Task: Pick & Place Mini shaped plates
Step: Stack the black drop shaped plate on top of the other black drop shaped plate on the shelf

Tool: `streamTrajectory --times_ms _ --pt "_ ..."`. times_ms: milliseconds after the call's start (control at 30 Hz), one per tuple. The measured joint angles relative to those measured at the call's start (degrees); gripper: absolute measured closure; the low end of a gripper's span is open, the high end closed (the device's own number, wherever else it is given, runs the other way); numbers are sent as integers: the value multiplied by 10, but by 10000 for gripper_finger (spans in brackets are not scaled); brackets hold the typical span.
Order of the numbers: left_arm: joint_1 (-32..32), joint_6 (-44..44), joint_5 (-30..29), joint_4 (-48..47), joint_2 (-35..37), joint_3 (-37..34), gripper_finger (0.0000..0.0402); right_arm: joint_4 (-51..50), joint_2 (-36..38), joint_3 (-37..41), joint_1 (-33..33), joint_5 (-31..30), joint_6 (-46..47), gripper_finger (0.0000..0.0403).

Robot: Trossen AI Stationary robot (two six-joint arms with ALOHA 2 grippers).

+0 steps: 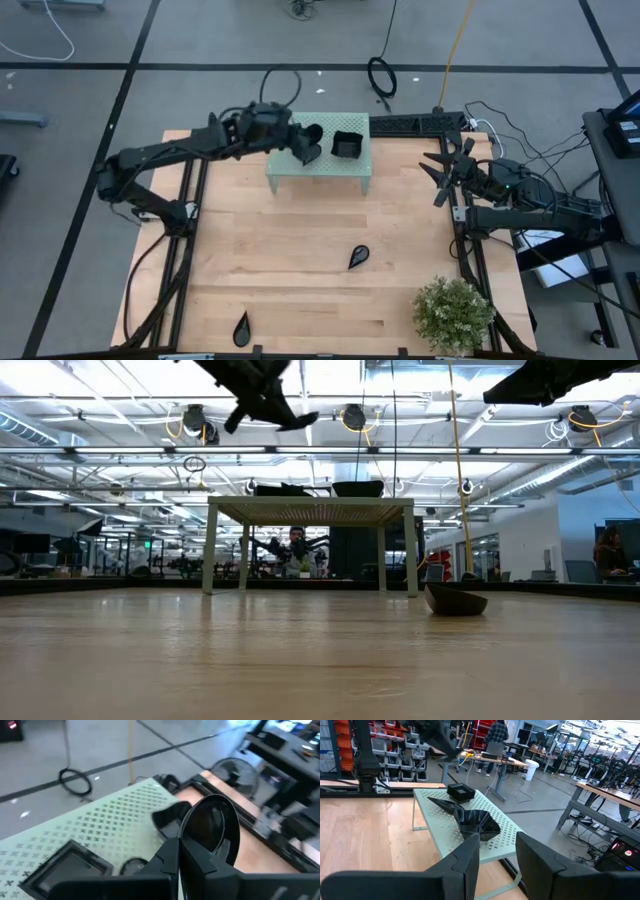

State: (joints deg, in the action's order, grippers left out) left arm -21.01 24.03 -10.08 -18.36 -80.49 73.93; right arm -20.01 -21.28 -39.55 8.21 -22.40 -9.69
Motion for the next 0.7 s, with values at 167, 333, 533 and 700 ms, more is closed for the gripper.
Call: streamTrajectory --times_ms 167,333,533,700 --pt "-25 41 -6 -94 -61 66 393 0 0 0 0 0 0 287" --pt "-32 80 -3 -159 -112 114 394 0 0 0 0 0 0 287" --pt "-29 123 6 -186 -147 130 389 0 0 0 0 0 0 287" --pt "-30 146 6 -198 -148 131 396 0 0 0 0 0 0 287"
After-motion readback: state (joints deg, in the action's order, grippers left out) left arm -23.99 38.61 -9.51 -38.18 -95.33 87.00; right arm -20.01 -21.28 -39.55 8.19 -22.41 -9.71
